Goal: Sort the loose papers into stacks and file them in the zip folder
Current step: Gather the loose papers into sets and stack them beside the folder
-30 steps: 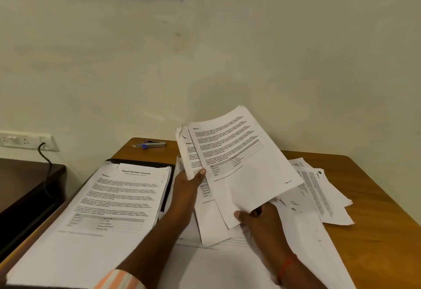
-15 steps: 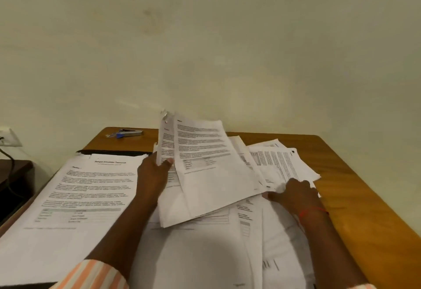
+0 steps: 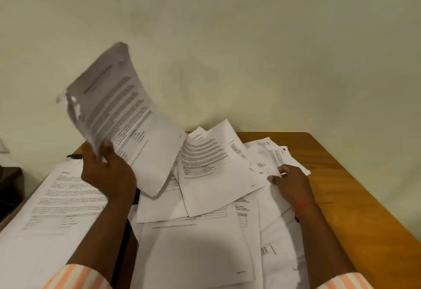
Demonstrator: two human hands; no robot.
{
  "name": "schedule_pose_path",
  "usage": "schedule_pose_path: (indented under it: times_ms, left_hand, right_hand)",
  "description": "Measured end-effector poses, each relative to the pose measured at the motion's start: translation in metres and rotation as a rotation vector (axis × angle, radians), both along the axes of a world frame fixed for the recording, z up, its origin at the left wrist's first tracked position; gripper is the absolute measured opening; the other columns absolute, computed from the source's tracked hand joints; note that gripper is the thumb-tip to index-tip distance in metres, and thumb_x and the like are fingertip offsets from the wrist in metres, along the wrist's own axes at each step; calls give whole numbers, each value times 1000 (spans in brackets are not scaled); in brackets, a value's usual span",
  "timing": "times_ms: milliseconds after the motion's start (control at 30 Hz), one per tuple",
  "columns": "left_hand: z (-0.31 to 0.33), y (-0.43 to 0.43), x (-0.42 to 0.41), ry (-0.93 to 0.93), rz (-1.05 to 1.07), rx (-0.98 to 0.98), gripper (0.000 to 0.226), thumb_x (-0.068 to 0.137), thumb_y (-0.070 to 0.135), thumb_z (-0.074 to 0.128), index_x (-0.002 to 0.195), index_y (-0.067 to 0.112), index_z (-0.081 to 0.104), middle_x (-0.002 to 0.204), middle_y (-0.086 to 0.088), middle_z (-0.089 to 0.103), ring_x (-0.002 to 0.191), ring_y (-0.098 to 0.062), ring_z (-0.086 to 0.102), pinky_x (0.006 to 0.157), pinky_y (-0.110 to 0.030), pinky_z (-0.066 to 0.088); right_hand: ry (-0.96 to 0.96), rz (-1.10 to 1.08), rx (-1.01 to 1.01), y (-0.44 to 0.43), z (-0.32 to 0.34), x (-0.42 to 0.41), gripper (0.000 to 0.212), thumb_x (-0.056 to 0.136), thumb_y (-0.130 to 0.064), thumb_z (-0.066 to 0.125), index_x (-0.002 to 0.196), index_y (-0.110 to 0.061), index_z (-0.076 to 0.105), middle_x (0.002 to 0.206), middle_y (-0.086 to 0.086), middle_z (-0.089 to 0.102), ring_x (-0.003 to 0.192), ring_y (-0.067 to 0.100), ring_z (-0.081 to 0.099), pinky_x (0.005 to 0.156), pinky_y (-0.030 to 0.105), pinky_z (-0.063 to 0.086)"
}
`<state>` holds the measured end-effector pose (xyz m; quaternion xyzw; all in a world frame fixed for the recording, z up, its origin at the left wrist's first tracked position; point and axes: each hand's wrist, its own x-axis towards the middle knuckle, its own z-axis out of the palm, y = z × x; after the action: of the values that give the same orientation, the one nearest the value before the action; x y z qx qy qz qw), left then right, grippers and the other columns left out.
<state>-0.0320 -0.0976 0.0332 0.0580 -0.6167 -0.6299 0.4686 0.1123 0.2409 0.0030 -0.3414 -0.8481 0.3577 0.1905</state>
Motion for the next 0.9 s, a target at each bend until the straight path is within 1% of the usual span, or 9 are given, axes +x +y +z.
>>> schedule_pose_path:
  times_ms: [67,167,267,333,433,533,700,800,900]
  left_hand:
    - [9,-1,2,6,-112,179,34,100,30,63,124,5,64,113,4,69,100,2,65,90,-18,54]
    - [8,22,18,-316,-465,291,21,100,27,65,114,11,62,108,1,65,89,-10,61,74,-7,49]
    - [-13,49,27,-505,-894,238,32,100,19,63,131,11,62,116,-4,74,91,-20,74,68,-24,59]
    - [-25,56,25,-528,-1024,230,30,100,12,62,130,15,63,111,0,77,93,-19,76,66,-27,61]
    - [-36,61,22,-604,-1056,153,23,100,11,62,122,15,66,108,1,77,89,-16,76,64,-25,61]
    - [-49,59,17,-716,-1064,11,23,100,12,63,121,16,67,115,-1,75,92,-15,74,77,-31,61]
    - [-52,55,12,-756,-1016,-65,26,99,8,63,124,12,65,118,-5,70,90,-15,66,73,-25,52]
    - [-52,52,8,-783,-1004,-5,27,99,7,63,125,12,65,115,-6,71,92,-20,68,68,-27,53]
    - [-53,51,7,-792,-1010,2,27,99,8,63,125,13,65,111,-3,72,94,-21,69,66,-28,53]
  right_hand:
    - [84,40,44,-2,1,-1,16,91,-20,73,91,-11,60,110,6,67,89,23,60,61,22,40]
    - [199,100,26,-8,12,3,19,91,-22,73,83,-12,58,83,-2,63,78,21,57,59,22,35]
    - [50,301,-195,-5,18,13,23,83,-28,81,102,-23,67,98,-7,70,91,16,65,70,26,47]
    - [-165,436,-141,-4,13,16,35,81,-27,83,112,-29,66,111,-10,69,103,15,64,83,31,53]
    - [-132,380,-157,-7,10,14,37,80,-17,82,114,-22,67,120,-6,67,105,19,64,91,39,54]
    - [-1,222,-95,-1,14,12,63,76,-14,86,132,-9,58,129,3,62,118,27,57,101,41,48]
    - [305,-3,74,2,28,18,30,87,-6,75,114,-7,64,95,4,66,92,32,64,67,29,45]
    - [494,-233,249,9,39,22,21,92,-8,70,111,-2,62,101,22,69,86,34,64,74,30,45]
    - [693,-439,341,17,57,27,18,93,-11,67,106,-1,60,104,24,70,91,38,67,77,32,47]
